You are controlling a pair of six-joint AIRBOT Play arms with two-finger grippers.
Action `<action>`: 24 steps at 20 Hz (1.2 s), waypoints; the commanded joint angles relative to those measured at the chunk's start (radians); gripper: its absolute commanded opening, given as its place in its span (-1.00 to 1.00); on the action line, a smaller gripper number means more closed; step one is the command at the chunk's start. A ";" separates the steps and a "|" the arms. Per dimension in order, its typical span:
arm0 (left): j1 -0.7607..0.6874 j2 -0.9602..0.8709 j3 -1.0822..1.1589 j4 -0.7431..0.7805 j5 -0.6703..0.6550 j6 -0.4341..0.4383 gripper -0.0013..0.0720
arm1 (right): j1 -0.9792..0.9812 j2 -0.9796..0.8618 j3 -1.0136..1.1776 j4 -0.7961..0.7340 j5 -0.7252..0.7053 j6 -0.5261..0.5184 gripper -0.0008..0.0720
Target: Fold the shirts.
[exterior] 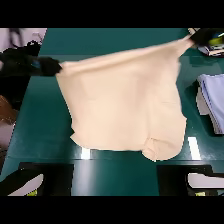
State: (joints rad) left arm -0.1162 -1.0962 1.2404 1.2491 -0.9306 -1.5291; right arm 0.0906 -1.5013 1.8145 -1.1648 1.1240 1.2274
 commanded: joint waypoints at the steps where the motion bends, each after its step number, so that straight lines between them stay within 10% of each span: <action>1: 0.001 -0.156 -0.120 0.000 0.246 0.010 -0.90 | 0.058 -0.182 -0.043 -0.013 -0.087 0.004 -0.95; 4: 0.001 -0.247 -0.119 0.000 0.328 0.009 -0.89 | 0.079 -0.247 -0.043 -0.012 -0.142 0.005 -0.94; 5: 0.001 -0.256 -0.119 0.000 0.333 0.007 -0.29 | 0.084 -0.256 -0.043 -0.004 -0.148 0.005 -0.70; 6: 0.001 -0.257 -0.119 0.000 0.333 -0.001 0.46 | 0.083 -0.256 -0.043 -0.005 -0.148 0.005 0.08; 7: 0.001 -0.257 -0.112 0.001 0.319 0.000 0.50 | 0.077 -0.251 -0.043 -0.005 -0.146 0.005 0.38; 15: 0.183 -0.195 0.024 0.020 -0.398 0.177 0.49 | -0.067 -0.004 -0.231 -0.003 0.135 0.009 0.25; 24: 0.316 -0.043 -0.457 -0.102 -0.369 0.183 0.50 | -0.192 0.365 -0.721 0.204 0.130 -0.048 0.25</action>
State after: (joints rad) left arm 0.1825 -1.1606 0.9276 1.2209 -1.3121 -1.3586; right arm -0.0822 -1.2274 1.2015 -1.0031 1.2499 1.1915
